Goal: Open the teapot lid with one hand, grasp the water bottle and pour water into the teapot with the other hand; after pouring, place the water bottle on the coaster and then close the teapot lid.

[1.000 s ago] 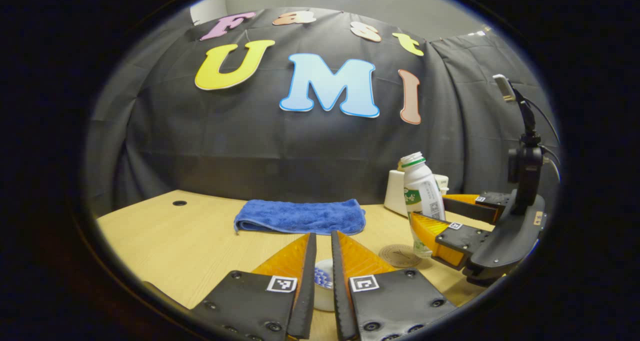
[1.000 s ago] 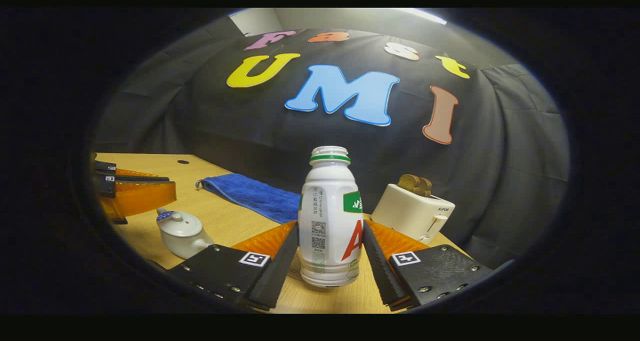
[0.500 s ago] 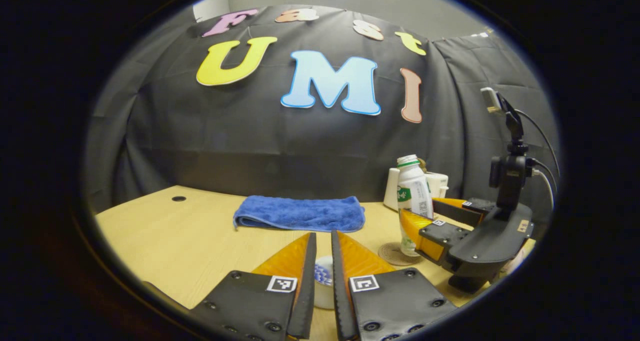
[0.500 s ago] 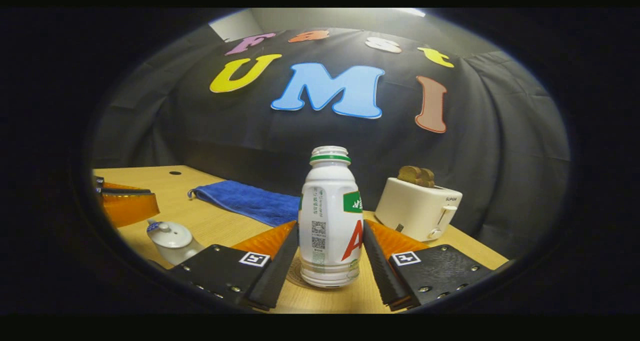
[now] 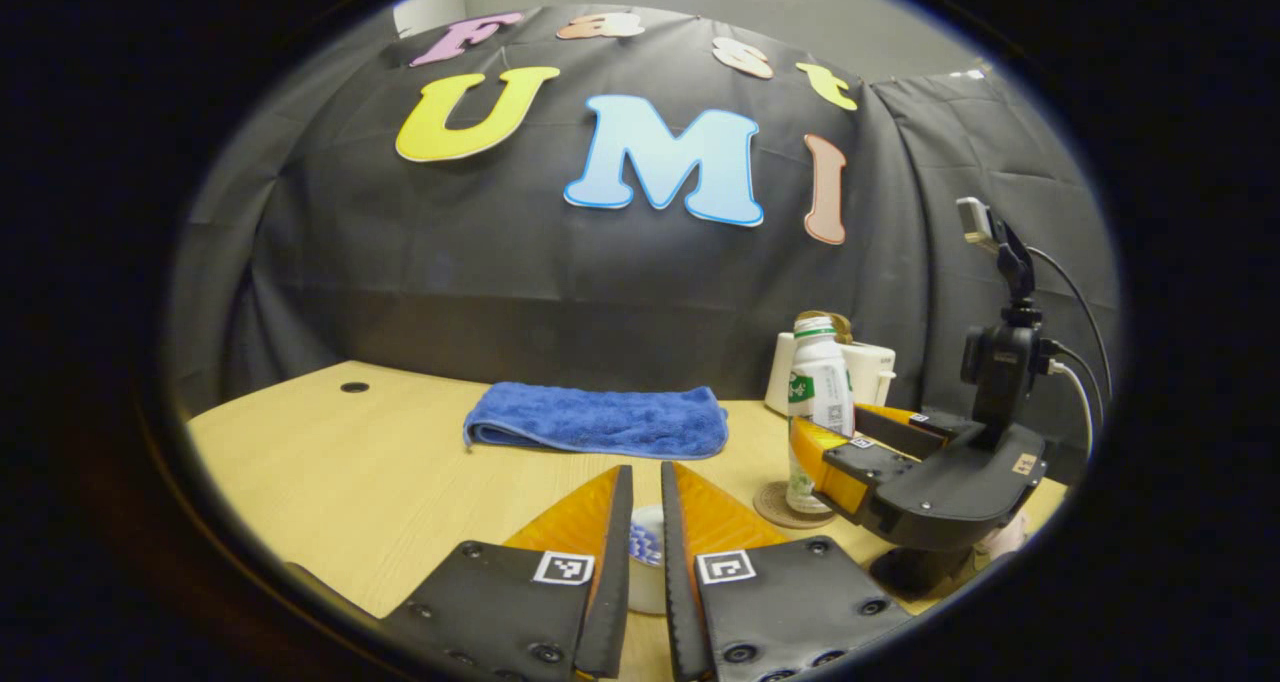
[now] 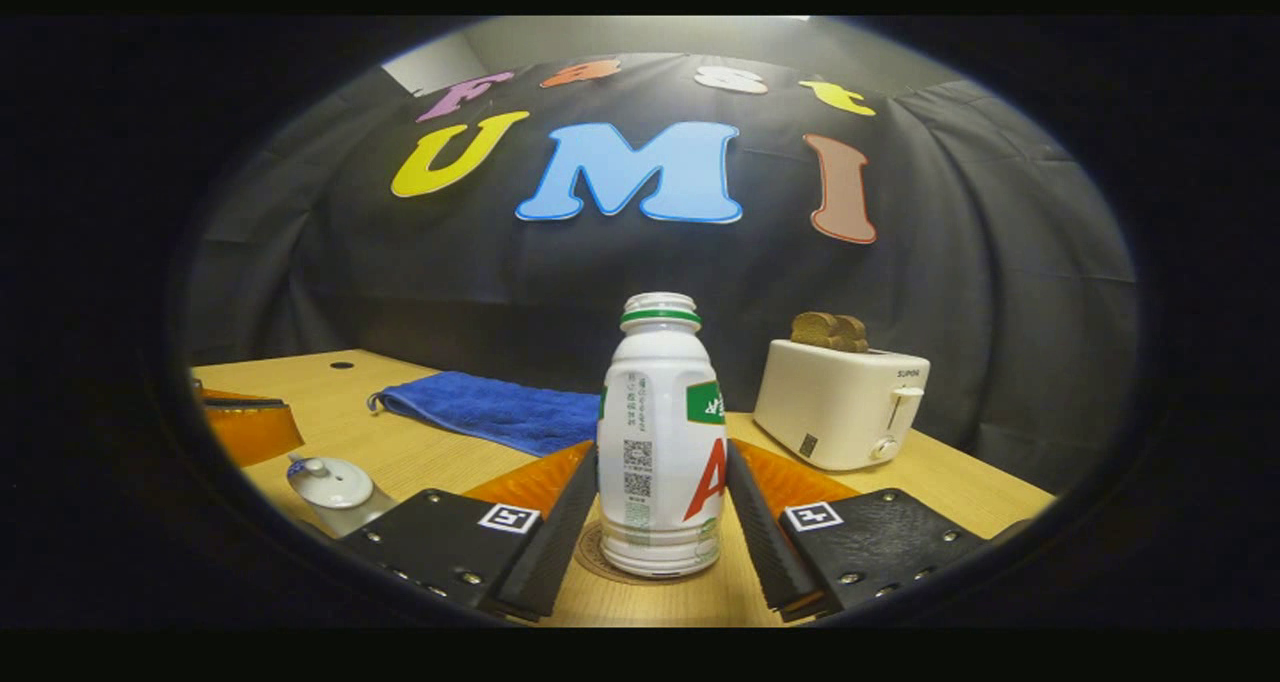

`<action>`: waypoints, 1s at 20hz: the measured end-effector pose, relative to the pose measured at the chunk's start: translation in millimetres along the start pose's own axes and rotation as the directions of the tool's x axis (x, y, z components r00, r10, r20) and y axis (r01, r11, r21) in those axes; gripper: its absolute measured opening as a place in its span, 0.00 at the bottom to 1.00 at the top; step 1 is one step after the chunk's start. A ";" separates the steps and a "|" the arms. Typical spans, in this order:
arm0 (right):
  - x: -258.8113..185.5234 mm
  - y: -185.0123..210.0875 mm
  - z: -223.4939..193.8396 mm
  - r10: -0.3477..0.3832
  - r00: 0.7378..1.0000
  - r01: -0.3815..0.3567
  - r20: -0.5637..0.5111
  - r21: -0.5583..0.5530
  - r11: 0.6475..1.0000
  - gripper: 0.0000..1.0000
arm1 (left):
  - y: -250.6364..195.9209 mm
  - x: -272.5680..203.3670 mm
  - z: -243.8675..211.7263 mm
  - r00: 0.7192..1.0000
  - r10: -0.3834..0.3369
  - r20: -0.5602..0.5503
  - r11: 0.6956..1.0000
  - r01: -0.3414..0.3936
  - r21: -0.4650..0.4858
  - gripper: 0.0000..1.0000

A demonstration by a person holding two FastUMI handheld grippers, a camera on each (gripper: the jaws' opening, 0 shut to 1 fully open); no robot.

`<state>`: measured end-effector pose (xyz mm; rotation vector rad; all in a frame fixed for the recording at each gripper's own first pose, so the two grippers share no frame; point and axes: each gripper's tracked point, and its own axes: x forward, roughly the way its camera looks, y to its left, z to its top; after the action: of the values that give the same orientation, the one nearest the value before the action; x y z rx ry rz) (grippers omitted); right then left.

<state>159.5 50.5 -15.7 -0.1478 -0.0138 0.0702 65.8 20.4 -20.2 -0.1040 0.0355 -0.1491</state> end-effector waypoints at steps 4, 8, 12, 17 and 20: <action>-1.1 2.0 -0.8 0.005 1.000 -0.005 0.009 -0.012 1.000 0.75 | -0.8 -0.6 -1.6 1.000 -0.002 -0.005 1.000 0.002 -0.001 0.24; -0.8 -0.4 -2.1 0.004 1.000 -0.004 0.005 -0.019 1.000 0.75 | -1.1 0.1 -2.8 1.000 -0.003 -0.008 1.000 0.003 -0.001 0.27; -1.1 -4.1 -0.9 -0.009 1.000 0.009 0.009 -0.012 1.000 0.83 | -2.0 1.5 -3.8 1.000 -0.005 -0.012 1.000 0.005 -0.001 0.27; 2.5 -1.1 -8.0 -0.012 1.000 0.011 -0.017 -0.036 0.999 0.83 | -2.6 0.6 -5.8 1.000 -0.006 -0.016 1.000 0.006 -0.002 0.27; 2.0 3.9 -5.0 0.001 1.000 -0.002 -0.024 -0.042 0.999 0.82 | 0.5 0.7 -2.9 1.000 0.001 -0.010 1.000 -0.001 -0.003 0.27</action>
<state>161.2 53.8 -21.2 -0.1903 0.0084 0.0696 66.4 20.5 -23.2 -0.1058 0.0454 -0.1485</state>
